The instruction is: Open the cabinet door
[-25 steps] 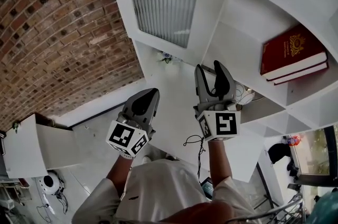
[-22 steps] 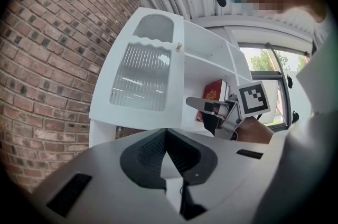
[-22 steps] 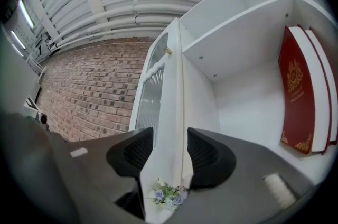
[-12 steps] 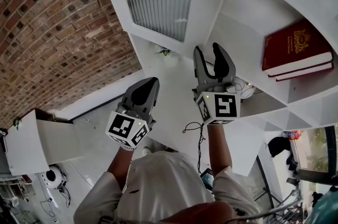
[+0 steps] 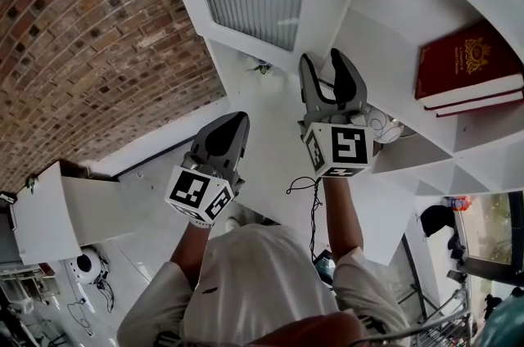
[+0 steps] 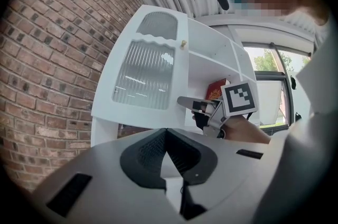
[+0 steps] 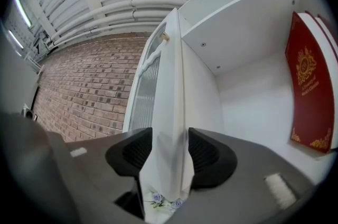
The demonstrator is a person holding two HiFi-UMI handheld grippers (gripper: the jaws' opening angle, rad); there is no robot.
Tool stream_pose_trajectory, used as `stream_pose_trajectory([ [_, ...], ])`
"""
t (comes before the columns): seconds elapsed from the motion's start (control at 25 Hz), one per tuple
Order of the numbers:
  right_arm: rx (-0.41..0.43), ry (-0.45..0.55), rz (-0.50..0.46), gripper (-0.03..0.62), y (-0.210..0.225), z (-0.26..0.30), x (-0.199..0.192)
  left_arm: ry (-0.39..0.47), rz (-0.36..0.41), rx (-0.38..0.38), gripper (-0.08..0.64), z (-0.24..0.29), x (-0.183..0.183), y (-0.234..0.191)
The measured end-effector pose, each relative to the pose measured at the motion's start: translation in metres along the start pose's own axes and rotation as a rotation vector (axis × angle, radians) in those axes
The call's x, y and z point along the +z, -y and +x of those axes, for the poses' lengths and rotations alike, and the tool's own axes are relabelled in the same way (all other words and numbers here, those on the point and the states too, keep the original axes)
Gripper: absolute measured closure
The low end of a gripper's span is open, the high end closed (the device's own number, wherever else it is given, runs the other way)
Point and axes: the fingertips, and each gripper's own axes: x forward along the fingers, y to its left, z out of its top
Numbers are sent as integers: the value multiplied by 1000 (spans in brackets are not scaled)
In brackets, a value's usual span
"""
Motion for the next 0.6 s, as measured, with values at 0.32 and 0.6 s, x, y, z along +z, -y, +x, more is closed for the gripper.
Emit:
stream_pose_trajectory([
  [0.32, -78, -14, -21, 353, -6, 3, -3, 0, -9, -5, 551, -15, 0, 1],
  [0.6, -115, -22, -10, 353, -15, -3, -2, 0, -32, -9, 551, -33, -3, -2],
])
